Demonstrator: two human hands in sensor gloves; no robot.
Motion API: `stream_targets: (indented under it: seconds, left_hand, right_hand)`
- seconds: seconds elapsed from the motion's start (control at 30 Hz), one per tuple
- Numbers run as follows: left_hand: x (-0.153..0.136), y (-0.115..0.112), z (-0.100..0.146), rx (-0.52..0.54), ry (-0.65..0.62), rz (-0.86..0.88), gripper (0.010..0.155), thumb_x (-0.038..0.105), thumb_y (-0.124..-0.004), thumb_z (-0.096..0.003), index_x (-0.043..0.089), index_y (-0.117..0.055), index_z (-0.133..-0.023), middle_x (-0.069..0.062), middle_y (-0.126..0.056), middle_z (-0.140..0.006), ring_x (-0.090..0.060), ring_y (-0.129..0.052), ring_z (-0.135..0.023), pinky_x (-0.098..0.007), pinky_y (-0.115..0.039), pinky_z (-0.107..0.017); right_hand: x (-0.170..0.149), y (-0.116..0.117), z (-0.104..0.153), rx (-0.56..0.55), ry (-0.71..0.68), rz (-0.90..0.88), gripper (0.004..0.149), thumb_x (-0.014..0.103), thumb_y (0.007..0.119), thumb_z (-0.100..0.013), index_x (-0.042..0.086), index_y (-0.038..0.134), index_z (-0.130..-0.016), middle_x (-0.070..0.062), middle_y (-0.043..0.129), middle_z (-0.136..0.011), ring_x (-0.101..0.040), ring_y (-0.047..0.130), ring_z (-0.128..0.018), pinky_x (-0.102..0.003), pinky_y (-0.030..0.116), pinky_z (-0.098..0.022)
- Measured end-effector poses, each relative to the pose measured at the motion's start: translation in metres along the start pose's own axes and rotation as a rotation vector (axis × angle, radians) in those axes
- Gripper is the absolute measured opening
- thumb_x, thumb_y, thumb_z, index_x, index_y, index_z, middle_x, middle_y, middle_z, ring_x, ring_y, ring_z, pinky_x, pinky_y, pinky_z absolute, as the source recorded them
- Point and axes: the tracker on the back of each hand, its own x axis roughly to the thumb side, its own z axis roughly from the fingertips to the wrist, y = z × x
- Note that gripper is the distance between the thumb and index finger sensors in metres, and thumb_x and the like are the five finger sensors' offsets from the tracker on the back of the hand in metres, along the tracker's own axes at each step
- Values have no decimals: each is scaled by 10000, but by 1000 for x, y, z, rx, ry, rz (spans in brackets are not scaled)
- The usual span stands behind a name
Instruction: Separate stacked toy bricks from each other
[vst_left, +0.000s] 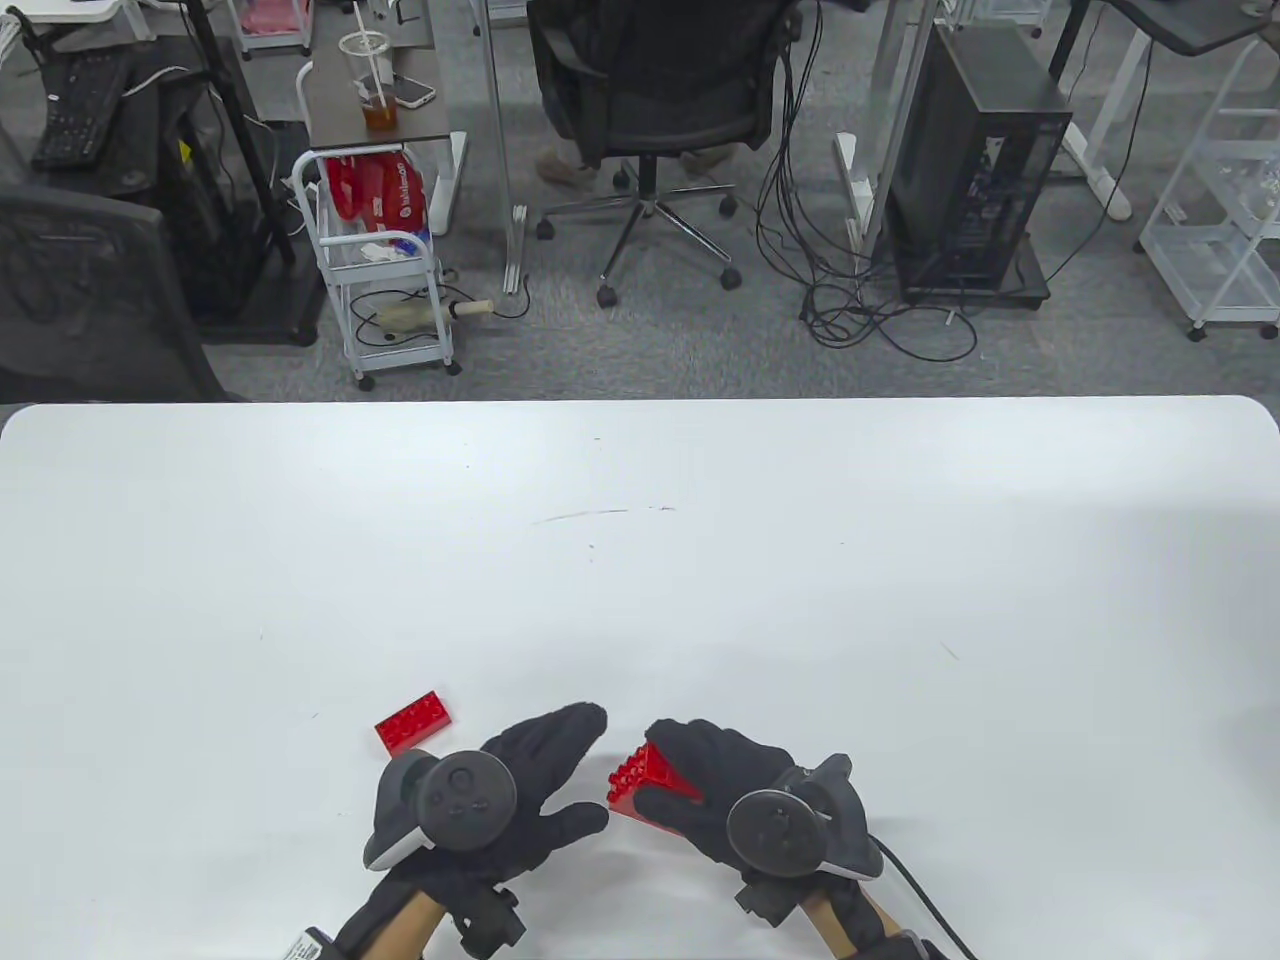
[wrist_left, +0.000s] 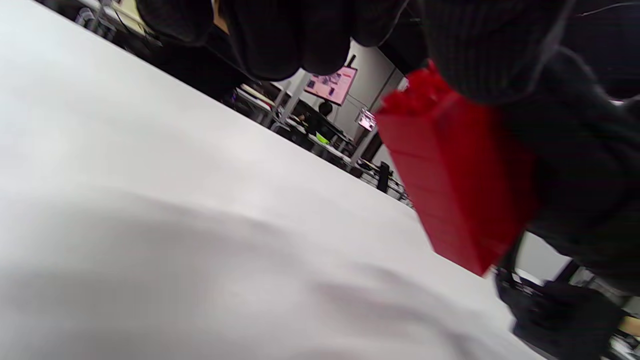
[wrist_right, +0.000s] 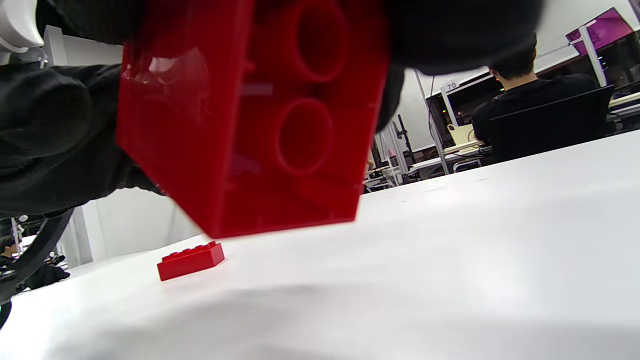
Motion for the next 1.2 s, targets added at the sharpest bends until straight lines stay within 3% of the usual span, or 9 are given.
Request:
stream_targets:
  seconds: [0.27, 0.4, 0.9, 0.97, 1.03, 1.2]
  left_hand:
    - [6, -10, -2, 30, -39, 59, 775, 463, -765, -469, 214, -472, -1142, -32, -718, -1132, -271, -858, -986, -510, -672, -768]
    - [7, -8, -1, 73, -24, 86, 758, 424, -810, -433, 202, -562, -1115, -12, -824, -1059, -243, -960, -885, -482, -724, -741]
    - [31, -24, 4, 240, 23, -157, 760, 446, -780, -373, 177, -660, -1074, -16, -921, -969, -213, -1046, -787, -437, -793, -696]
    - [32, -25, 5, 309, 40, -212, 753, 457, -794, -366, 179, -689, -1059, -26, -942, -941, -210, -1055, -765, -432, -798, -691]
    - [30, -23, 4, 246, 39, -178, 753, 458, -788, -370, 181, -684, -1062, -19, -939, -947, -203, -1056, -774, -427, -800, -695]
    - [26, -19, 3, 220, 10, -174, 748, 495, -797, -381, 202, -693, -1061, -2, -952, -939, -191, -1061, -765, -426, -796, -703]
  right_hand:
    - [11, 3, 0, 17, -21, -5, 651, 629, 607, -529, 240, 568, -1049, -24, 814, -923, -246, 964, -624, -376, 873, -306]
    - [11, 5, -1, 19, -12, -24, 648, 622, 601, -535, 230, 569, -1050, -38, 814, -908, -246, 963, -620, -378, 873, -301]
    - [23, 5, 1, -78, -20, 77, 633, 631, 608, -543, 171, 680, -973, -92, 863, -754, -255, 981, -452, -377, 855, -154]
    - [25, 7, 1, -101, 19, 88, 634, 621, 613, -541, 158, 688, -968, -108, 863, -747, -259, 982, -436, -369, 855, -137]
    - [23, 6, 0, -68, -3, 91, 632, 626, 612, -540, 167, 688, -968, -99, 866, -748, -250, 987, -438, -362, 860, -137]
    - [18, 8, 0, -66, 2, 53, 635, 637, 608, -535, 181, 686, -971, -79, 875, -752, -233, 998, -443, -350, 871, -143]
